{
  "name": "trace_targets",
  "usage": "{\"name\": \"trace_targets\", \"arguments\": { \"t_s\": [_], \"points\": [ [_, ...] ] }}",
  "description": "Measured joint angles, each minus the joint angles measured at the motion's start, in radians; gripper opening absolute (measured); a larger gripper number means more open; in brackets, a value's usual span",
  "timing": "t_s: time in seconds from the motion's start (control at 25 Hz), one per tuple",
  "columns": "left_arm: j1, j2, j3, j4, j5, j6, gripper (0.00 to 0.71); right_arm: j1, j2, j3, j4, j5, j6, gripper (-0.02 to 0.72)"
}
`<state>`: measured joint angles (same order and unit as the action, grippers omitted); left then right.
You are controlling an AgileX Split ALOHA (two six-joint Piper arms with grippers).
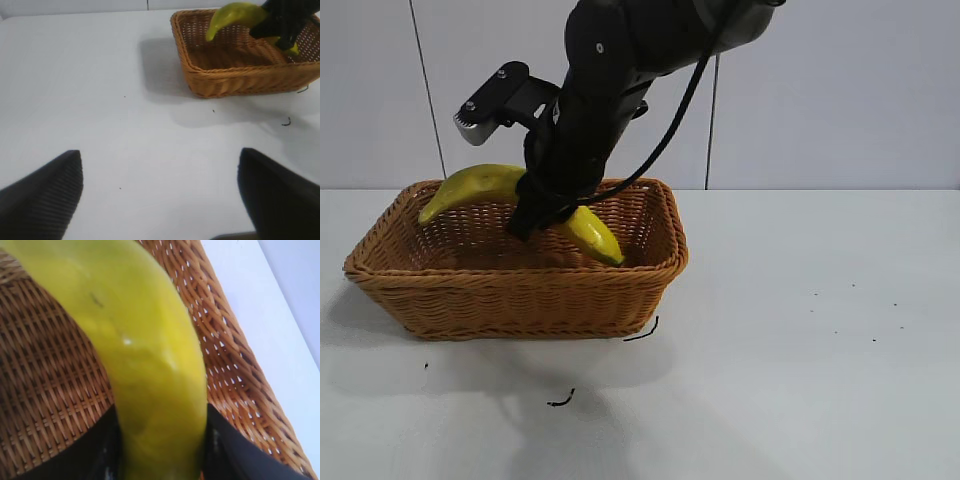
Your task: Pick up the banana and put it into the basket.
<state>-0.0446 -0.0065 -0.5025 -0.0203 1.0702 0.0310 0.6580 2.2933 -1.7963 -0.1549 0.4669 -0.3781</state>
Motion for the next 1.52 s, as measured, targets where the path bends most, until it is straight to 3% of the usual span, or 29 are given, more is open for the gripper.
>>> {"name": "trace_targets", "arguments": {
  "t_s": [0.12, 0.28, 0.36, 0.56, 0.84, 1.24, 1.52],
  "points": [
    [0.000, 0.000, 0.000, 0.000, 0.000, 0.000, 0.635, 0.000, -0.015, 0.000, 0.000, 0.003, 0.060, 0.661],
    [0.000, 0.000, 0.000, 0.000, 0.000, 0.000, 0.635, -0.003, -0.077, -0.028, -0.004, 0.066, 0.220, 0.669],
    [0.000, 0.000, 0.000, 0.000, 0.000, 0.000, 0.635, -0.014, -0.102, -0.071, -0.005, 0.141, 0.287, 0.669],
    [0.000, 0.000, 0.000, 0.000, 0.000, 0.000, 0.635, -0.070, -0.118, -0.210, 0.003, 0.384, 0.378, 0.669],
    [0.000, 0.000, 0.000, 0.000, 0.000, 0.000, 0.635, -0.275, -0.119, -0.285, 0.061, 0.627, 0.420, 0.670],
    [0.000, 0.000, 0.000, 0.000, 0.000, 0.000, 0.635, -0.551, -0.118, -0.285, 0.085, 0.708, 0.450, 0.671],
    [0.000, 0.000, 0.000, 0.000, 0.000, 0.000, 0.635, -0.622, -0.118, -0.282, 0.087, 0.744, 0.448, 0.671]
  ]
}}
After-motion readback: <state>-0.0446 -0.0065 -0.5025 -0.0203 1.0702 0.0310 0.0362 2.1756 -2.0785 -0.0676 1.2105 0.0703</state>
